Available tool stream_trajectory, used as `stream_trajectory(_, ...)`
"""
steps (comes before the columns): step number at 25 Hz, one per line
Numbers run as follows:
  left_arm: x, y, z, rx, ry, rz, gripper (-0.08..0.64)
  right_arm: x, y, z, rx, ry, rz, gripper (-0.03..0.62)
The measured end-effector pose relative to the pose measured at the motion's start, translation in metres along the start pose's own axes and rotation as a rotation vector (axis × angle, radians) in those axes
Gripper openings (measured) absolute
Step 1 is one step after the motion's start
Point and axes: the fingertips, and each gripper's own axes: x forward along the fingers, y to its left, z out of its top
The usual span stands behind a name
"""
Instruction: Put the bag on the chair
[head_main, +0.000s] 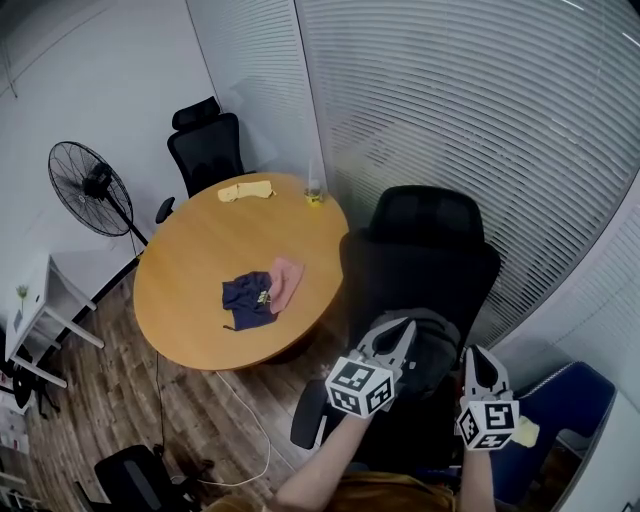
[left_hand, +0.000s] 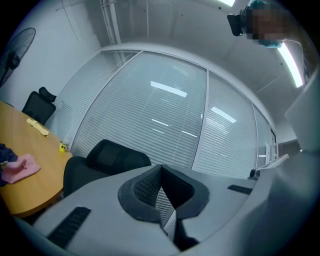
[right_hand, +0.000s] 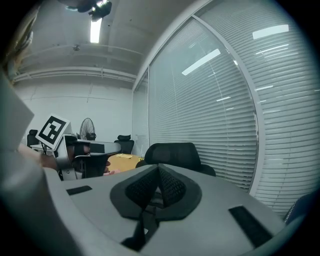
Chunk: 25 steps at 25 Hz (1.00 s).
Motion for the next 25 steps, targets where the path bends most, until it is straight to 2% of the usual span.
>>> stream_trajectory(5, -0.002, -0.001, 0.005, 0.013, -0.022, 0.005, 0.023, -0.004, -0.001, 0.000, 0.002, -0.003, -0.001, 0.012)
stream_trajectory(25, -0.005, 0.001, -0.011, -0.002, 0.011, 0.023, 0.023, -0.007, 0.000, -0.012, 0.009, 0.008, 0.007, 0.012)
